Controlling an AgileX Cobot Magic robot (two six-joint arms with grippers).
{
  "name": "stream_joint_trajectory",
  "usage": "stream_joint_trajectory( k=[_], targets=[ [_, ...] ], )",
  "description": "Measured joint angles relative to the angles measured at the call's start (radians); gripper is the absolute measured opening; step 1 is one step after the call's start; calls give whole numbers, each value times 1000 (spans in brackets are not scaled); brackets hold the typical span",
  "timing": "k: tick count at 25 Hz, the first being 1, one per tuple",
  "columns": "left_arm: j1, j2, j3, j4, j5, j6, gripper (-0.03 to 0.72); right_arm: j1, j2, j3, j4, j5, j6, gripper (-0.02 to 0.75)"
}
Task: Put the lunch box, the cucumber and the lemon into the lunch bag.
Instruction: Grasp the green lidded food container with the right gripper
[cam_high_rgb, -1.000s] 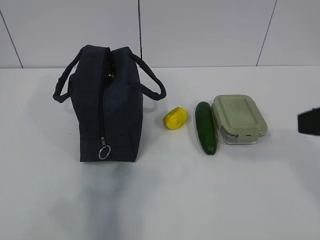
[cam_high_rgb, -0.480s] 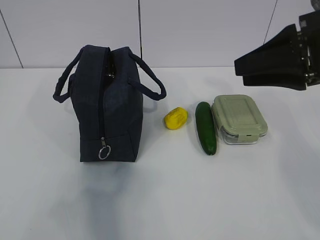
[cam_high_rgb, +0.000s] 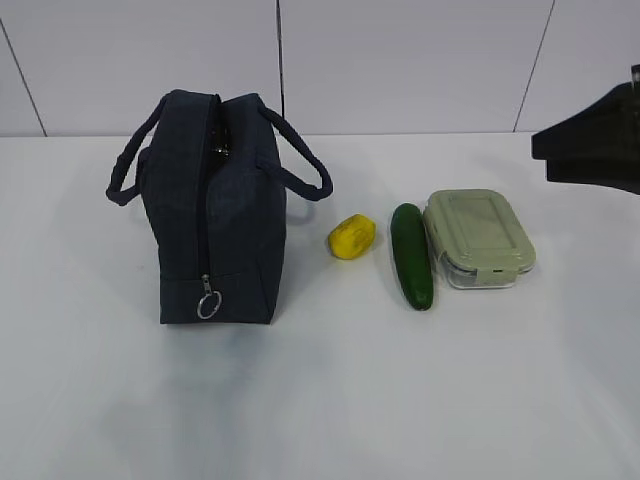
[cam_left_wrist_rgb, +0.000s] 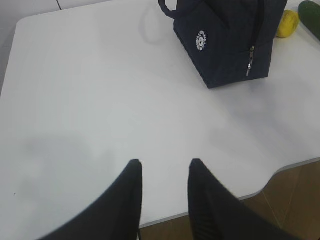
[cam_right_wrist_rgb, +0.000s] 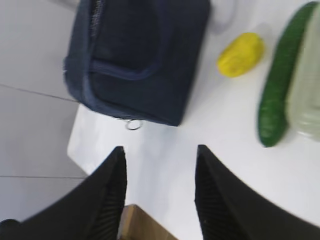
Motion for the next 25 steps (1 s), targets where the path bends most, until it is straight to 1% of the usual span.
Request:
stream_joint_trajectory(
  k=[2,6,8,9,13,15,18,25],
  targets=[
    [0,0,0,0,0,0,226,-28,24,-22,-57,0,-10,346],
    [0,0,0,0,0,0,226,-40,101,-104,-166,0,-17,356],
    [0,0,0,0,0,0,226,-40,144,-151,-213,0,-17,396],
    [0,0,0,0,0,0,226,-40,161,-173,-226,0,-17,428],
    [0,0,0,0,0,0,226,-40,247,-241,-250,0,-19,561],
    [0,0,0,0,0,0,226,-40,300,-271,-252,0,-20,596],
    [0,0,0,0,0,0,226,-40,395,-319,-254,0,-22,613],
    [0,0,0,0,0,0,226,-40,550,-438,-256,-2,-22,619]
  ],
)
